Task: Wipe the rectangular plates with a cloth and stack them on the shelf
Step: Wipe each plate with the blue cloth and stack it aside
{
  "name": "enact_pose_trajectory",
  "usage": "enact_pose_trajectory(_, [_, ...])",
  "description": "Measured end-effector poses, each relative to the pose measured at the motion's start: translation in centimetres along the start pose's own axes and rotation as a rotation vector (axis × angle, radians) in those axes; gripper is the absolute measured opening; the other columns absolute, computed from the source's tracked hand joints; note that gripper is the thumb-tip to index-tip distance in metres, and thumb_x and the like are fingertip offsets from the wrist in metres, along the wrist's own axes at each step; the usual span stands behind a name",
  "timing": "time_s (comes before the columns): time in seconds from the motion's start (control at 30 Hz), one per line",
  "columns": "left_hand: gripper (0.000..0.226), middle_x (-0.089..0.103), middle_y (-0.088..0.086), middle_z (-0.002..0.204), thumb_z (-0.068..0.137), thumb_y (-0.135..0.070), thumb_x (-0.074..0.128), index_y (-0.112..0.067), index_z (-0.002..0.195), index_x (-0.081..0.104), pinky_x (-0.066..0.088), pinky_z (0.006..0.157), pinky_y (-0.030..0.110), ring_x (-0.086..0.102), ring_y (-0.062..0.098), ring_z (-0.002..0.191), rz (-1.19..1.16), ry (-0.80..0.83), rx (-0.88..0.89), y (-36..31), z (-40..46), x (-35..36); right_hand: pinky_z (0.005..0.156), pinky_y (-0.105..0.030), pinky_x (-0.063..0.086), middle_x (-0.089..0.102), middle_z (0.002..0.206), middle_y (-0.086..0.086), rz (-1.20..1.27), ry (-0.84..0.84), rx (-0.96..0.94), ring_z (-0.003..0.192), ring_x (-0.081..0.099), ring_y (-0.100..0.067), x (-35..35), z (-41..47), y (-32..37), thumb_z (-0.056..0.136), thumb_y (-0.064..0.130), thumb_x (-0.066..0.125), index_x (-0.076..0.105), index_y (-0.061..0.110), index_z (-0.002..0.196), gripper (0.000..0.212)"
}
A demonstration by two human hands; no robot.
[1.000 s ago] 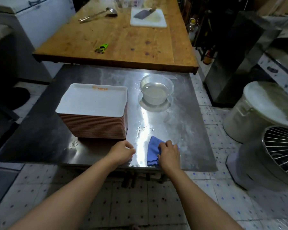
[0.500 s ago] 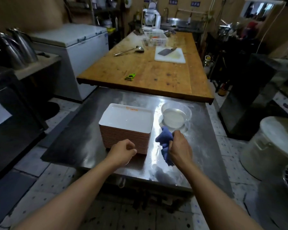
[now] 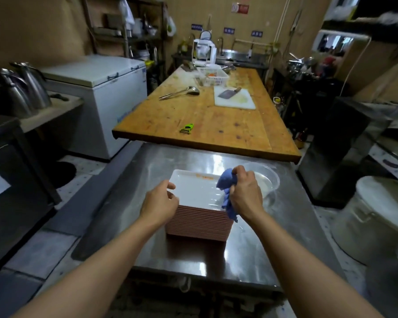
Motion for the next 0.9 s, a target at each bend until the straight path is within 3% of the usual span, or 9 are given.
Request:
enact_pose_trajectory(0.1, [0.036, 0.061, -0.001, 0.113, 0.086, -0.019, 0.059, -0.02, 0.121, 0.052, 0.05, 0.084, 0.034, 0.058, 0.019, 0.1, 0.051, 0.044, 0.051, 0.8, 2.6, -0.5, 0.075, -0.04, 0.048, 0.045, 0.111, -0.014, -0.078, -0.014, 0.072, 0.091, 0.055, -0.034, 1.3, 1.7, 0.7, 0.091, 0.008, 0.044, 0.05, 0.014, 0.114, 0.025])
enact_pose_trajectory(0.23, [0.041, 0.055, 0.006, 0.124, 0.088, -0.018, 0.058, -0.017, 0.128, 0.049, 0.048, 0.089, 0.036, 0.054, 0.022, 0.108, 0.088, 0.08, 0.118, 1.6, 6.1, -0.7, 0.079, -0.043, 0.049, 0.047, 0.112, -0.014, -0.069, -0.075, 0.187, 0.096, 0.056, -0.032, 2.8, 3.0, 0.5, 0.094, 0.012, 0.045, 0.054, 0.01, 0.11, 0.019])
enact_pose_trajectory(0.37, [0.048, 0.053, 0.008, 0.13, 0.089, -0.02, 0.056, -0.015, 0.135, 0.044, 0.045, 0.094, 0.038, 0.052, 0.025, 0.115, 0.132, 0.168, 0.12, 2.3, 8.4, 0.2, 0.087, -0.036, 0.045, 0.042, 0.124, -0.01, -0.223, 0.026, 0.227, 0.111, 0.044, -0.024, 4.6, 2.5, -0.4, 0.095, 0.027, 0.045, 0.052, 0.011, 0.114, 0.027])
enact_pose_trajectory(0.47, [0.042, 0.056, 0.007, 0.122, 0.088, -0.019, 0.055, -0.015, 0.13, 0.05, 0.046, 0.086, 0.034, 0.054, 0.024, 0.107, 0.157, 0.234, 0.122, 2.5, 9.3, 1.2, 0.086, -0.038, 0.044, 0.045, 0.127, -0.011, -0.186, 0.13, 0.17, 0.11, 0.044, -0.024, 6.2, 2.1, -0.2, 0.088, 0.026, 0.032, 0.052, 0.008, 0.112, 0.036])
enact_pose_trajectory(0.53, [0.032, 0.058, 0.005, 0.112, 0.086, -0.015, 0.055, -0.017, 0.117, 0.058, 0.044, 0.076, 0.03, 0.055, 0.02, 0.096, 0.156, 0.27, 0.146, 2.5, 9.5, 1.9, 0.092, -0.041, 0.043, 0.045, 0.131, -0.012, -0.195, 0.203, 0.177, 0.118, 0.043, -0.028, 7.1, 2.0, -0.9, 0.09, 0.02, 0.038, 0.052, 0.005, 0.118, 0.035])
enact_pose_trajectory(0.63, [0.029, 0.057, 0.006, 0.106, 0.08, -0.007, 0.054, -0.015, 0.107, 0.064, 0.041, 0.071, 0.027, 0.054, 0.02, 0.09, 0.135, 0.286, 0.146, 2.8, 9.6, 2.4, 0.091, -0.044, 0.045, 0.052, 0.126, -0.007, -0.162, 0.151, 0.211, 0.104, 0.053, -0.024, 7.2, 2.3, -1.3, 0.095, 0.015, 0.038, 0.055, 0.017, 0.109, 0.022])
enact_pose_trajectory(0.7, [0.031, 0.058, 0.005, 0.102, 0.077, -0.004, 0.055, -0.016, 0.103, 0.067, 0.043, 0.071, 0.028, 0.055, 0.021, 0.089, 0.089, 0.285, 0.127, 3.1, 10.0, 2.4, 0.093, -0.042, 0.044, 0.05, 0.126, -0.009, -0.188, 0.143, 0.181, 0.109, 0.05, -0.024, 7.8, 2.8, -0.9, 0.096, 0.02, 0.038, 0.057, 0.013, 0.109, 0.024])
enact_pose_trajectory(0.8, [0.038, 0.059, 0.004, 0.104, 0.077, -0.005, 0.058, -0.023, 0.11, 0.067, 0.047, 0.075, 0.029, 0.057, 0.02, 0.09, 0.008, 0.298, 0.13, 3.5, 10.1, 2.8, 0.102, -0.032, 0.034, 0.041, 0.133, -0.014, -0.198, 0.157, 0.089, 0.123, 0.037, -0.028, 9.6, 3.2, 0.3, 0.091, 0.027, 0.043, 0.053, 0.005, 0.124, 0.041])
enact_pose_trajectory(0.9, [0.043, 0.056, 0.004, 0.107, 0.079, -0.007, 0.059, -0.026, 0.116, 0.064, 0.045, 0.071, 0.027, 0.058, 0.019, 0.086, -0.032, 0.305, 0.127, 4.0, 10.2, 3.1, 0.108, -0.032, 0.03, 0.035, 0.139, -0.012, -0.158, 0.167, 0.046, 0.129, 0.029, -0.027, 11.6, 3.5, 2.2, 0.086, 0.018, 0.056, 0.047, 0.007, 0.131, 0.047])
Point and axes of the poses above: each hand's wrist, its own z-axis towards the middle knuckle, its own x-axis out of the palm, y = z × x, the point moved 6 cm from there along z, towards the middle knuckle
